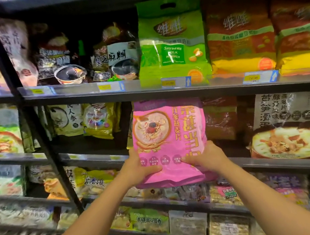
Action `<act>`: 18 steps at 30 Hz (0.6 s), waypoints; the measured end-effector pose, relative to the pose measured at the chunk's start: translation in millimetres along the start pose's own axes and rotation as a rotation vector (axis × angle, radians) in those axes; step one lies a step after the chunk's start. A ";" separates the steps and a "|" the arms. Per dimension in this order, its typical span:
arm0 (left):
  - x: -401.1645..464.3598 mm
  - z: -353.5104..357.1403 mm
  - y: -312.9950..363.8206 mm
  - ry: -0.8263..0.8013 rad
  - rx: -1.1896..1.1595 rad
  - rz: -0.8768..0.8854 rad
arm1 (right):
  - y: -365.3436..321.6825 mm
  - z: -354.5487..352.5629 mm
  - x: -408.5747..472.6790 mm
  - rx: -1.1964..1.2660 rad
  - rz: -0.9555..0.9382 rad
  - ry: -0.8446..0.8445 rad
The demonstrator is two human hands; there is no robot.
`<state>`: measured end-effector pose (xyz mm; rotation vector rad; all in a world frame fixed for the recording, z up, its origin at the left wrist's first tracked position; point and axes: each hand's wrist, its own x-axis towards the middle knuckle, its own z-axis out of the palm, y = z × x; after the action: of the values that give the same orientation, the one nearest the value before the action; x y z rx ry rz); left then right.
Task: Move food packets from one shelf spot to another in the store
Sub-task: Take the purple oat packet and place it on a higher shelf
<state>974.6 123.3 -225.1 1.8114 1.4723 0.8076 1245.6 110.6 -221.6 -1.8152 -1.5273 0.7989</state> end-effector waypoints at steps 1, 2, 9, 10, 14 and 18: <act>-5.6 -8.9 -6.8 0.003 0.008 -0.003 | -6.9 8.5 -4.3 0.012 0.003 -0.007; -11.1 -18.0 -13.3 0.005 0.014 -0.007 | -13.7 16.8 -8.1 0.019 0.007 -0.014; -50.9 -84.1 -56.0 0.090 -0.001 -0.052 | -67.9 79.0 -25.3 0.019 -0.132 -0.058; -56.4 -94.4 -62.2 0.105 -0.010 -0.067 | -77.1 88.6 -26.5 0.017 -0.173 -0.068; -81.6 -133.6 -86.1 0.189 -0.001 -0.139 | -110.7 129.8 -24.4 0.055 -0.302 -0.165; -103.2 -170.8 -105.3 0.294 0.018 -0.238 | -143.4 171.6 -12.2 0.076 -0.398 -0.270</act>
<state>759.4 56.2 -214.4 1.5389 1.8457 0.9700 1022.7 131.3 -214.9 -1.3231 -1.9216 0.9124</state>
